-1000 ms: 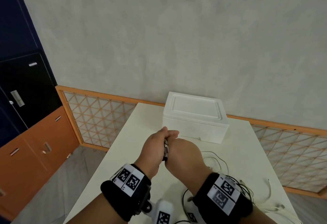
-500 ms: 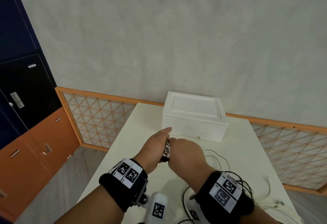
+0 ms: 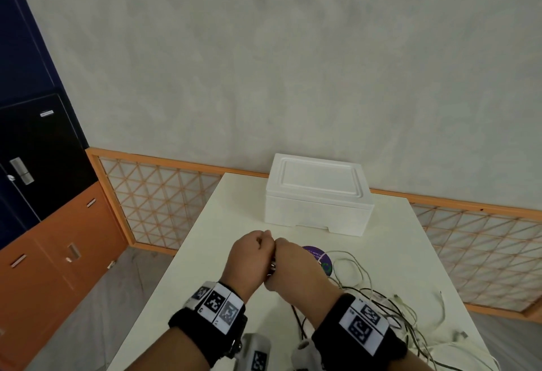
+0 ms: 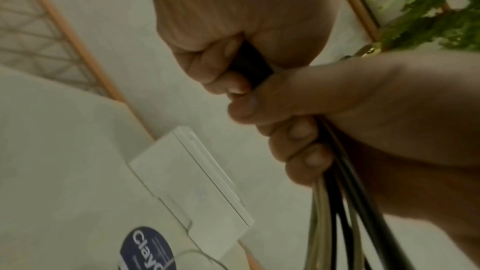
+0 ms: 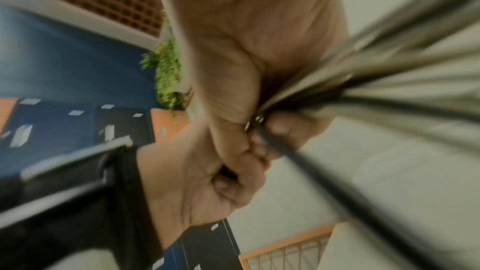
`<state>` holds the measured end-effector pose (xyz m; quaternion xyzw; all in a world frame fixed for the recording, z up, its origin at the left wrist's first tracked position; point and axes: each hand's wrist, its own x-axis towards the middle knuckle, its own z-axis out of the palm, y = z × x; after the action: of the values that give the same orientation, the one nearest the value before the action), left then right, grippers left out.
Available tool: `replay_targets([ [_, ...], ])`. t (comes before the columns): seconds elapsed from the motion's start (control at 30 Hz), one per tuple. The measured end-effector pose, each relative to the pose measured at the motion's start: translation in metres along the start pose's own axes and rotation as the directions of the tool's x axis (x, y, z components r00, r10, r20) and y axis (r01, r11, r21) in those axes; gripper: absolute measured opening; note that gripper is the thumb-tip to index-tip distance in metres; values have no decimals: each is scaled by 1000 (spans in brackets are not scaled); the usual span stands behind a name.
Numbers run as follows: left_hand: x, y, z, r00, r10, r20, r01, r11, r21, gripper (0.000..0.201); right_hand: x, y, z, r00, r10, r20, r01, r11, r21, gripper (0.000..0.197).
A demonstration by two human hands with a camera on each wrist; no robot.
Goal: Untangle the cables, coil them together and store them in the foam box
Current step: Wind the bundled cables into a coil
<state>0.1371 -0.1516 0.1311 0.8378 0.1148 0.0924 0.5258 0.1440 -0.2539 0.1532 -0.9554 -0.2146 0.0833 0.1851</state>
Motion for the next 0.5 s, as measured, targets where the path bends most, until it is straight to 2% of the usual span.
replay_targets([
  [0.03,2,-1,-3,999,45,-7,-44,996,73,42,-2,7,0,999,7,45,-15,983,183,33],
  [0.07,6,-3,-7,997,75,-17,-72,991,111,41,-4,13,0,995,-4,103,-37,917,397,39],
  [0.1,9,-5,-12,996,86,-22,-83,989,123,40,-8,19,0,987,-35,158,-67,799,598,40],
  [0.13,12,-6,-17,995,94,-21,-91,987,130,40,-12,24,1,977,-77,201,-93,689,718,36],
  [0.2,14,-4,-23,993,117,-3,-115,984,136,41,-17,31,7,968,-136,211,-81,626,776,27],
  [0.27,14,2,-24,989,147,20,-148,983,109,41,-19,29,17,981,-101,168,-79,579,811,27],
  [0.3,13,6,-25,986,163,42,-165,985,45,41,-18,28,18,989,-71,128,-64,577,814,29],
  [0.37,14,7,-29,978,183,99,-156,961,-229,40,-18,24,14,999,-43,31,0,582,813,33],
  [0.4,15,3,-32,977,170,131,-104,910,-402,48,-17,26,11,999,-29,-15,29,565,825,34],
  [0.43,15,-3,-35,974,143,177,-14,815,-580,64,-16,28,6,1000,-2,-29,26,518,855,34],
  [0.47,17,-12,-34,963,124,238,78,720,-690,81,-16,29,0,999,21,-34,20,474,880,34],
  [0.5,14,-19,-30,944,113,309,148,693,-706,93,-15,29,-5,998,32,-44,25,455,890,33],
])
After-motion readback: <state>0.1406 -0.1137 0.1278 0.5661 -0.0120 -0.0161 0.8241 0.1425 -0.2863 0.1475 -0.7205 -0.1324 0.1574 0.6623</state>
